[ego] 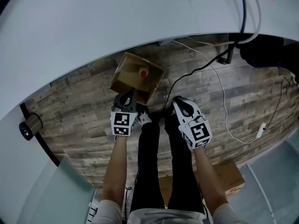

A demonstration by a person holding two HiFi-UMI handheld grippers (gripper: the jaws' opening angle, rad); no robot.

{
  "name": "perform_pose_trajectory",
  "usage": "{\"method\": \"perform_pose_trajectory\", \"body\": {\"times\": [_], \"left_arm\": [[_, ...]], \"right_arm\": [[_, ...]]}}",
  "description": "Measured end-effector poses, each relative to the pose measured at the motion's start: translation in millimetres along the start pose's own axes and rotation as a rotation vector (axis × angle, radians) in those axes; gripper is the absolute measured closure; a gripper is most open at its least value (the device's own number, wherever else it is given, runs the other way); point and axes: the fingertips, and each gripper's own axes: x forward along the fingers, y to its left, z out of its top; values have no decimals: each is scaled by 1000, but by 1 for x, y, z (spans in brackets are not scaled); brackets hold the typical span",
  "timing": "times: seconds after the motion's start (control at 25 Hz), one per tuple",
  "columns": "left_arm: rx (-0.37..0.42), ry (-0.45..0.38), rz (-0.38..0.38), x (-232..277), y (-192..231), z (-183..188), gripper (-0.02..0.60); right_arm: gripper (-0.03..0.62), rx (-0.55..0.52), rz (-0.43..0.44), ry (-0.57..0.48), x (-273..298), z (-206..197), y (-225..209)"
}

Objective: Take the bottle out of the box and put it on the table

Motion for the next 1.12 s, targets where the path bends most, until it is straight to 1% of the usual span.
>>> {"method": "perform_pose_trajectory", "body": {"times": [0.12, 0.2, 0.36, 0.52, 0.64, 0.76, 0.88, 0.92, 0.96, 1.04, 1.12], "left_arm": [[20, 11, -23, 18, -3, -21, 568], [20, 15, -28, 29, -3, -34, 568], [32, 21, -28, 44, 0, -60, 568], [64, 18, -46, 70, 4, -84, 568], [89, 18, -66, 93, 6, -105, 556], [96, 20, -77, 115, 5, -128, 503], [97, 19, -69, 135, 6, -153, 469], [95, 16, -64, 142, 7, -160, 442], [89, 14, -58, 149, 10, -166, 421], [74, 8, -54, 164, 15, -177, 380], [73, 4, -60, 182, 17, -187, 309]], "right_arm": [[556, 31, -14, -9, 20, -21, -8], [556, 35, -15, -8, 36, -35, -10], [554, -18, 9, 2, 63, -58, -2], [554, -24, 19, -5, 79, -73, -1], [554, -56, 31, -2, 87, -86, -4], [554, -73, 25, -19, 88, -94, -15], [554, -3, -3, -56, 85, -105, -26], [554, 3, -5, -59, 85, -111, -28], [554, -9, 3, -54, 88, -116, -28], [554, -69, 43, -33, 94, -126, -25], [554, -136, 89, -18, 101, -134, -23]]}}
